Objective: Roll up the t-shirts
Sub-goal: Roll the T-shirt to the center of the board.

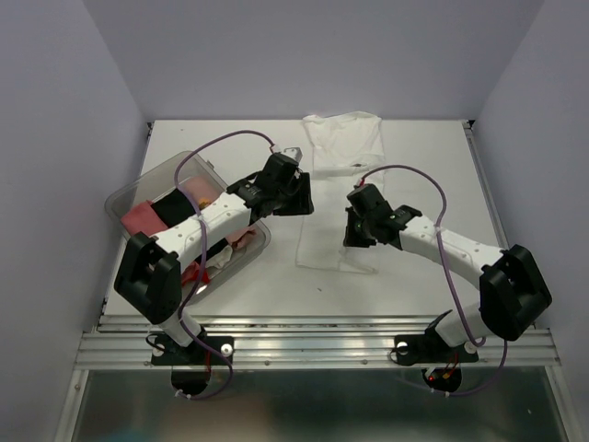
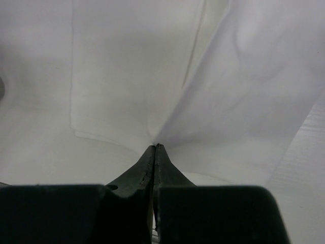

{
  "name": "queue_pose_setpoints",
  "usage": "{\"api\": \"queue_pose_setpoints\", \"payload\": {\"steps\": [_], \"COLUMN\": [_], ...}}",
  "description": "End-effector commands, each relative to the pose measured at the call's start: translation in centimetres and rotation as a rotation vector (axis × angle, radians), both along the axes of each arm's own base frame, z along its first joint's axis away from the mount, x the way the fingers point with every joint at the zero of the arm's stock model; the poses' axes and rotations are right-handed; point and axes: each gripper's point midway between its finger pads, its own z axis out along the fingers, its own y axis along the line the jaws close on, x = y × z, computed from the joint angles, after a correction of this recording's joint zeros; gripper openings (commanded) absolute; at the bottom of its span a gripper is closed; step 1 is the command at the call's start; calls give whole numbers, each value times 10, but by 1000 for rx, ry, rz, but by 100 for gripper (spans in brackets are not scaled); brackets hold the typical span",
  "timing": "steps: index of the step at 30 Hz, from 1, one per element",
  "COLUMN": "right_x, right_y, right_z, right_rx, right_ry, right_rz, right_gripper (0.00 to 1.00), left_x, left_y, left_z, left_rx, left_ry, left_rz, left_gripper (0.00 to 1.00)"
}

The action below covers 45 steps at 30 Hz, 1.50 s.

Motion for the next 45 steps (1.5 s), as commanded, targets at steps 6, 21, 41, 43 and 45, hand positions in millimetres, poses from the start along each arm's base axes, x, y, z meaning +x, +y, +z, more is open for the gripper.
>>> {"api": "queue_pose_setpoints", "payload": {"steps": [6,21,41,43,45], "right_x": [-22,-15,-63,-64,-65], "right_y": [17,0,-51,-50,-51], "right_z": [9,9,-56,-62,-67], "right_rx": [10,4,273,277,265], "right_ry": [88,39,206,212,219], "right_rz": [228,81,-294,-286,-280], "right_gripper": [1,41,64,59,51], "left_x": [-1,-7,-67,-67,-68], "left_y": [-3,-9,3,4,5], "left_z": [8,3,-31,-31,-32], "left_rx": [-20,-29,-44,-44,-47], "left_ry": [-27,-5,74,76,80], "left_rz": [-10,-30,-1,9,19], "left_gripper": [64,64,65,65,65]}}
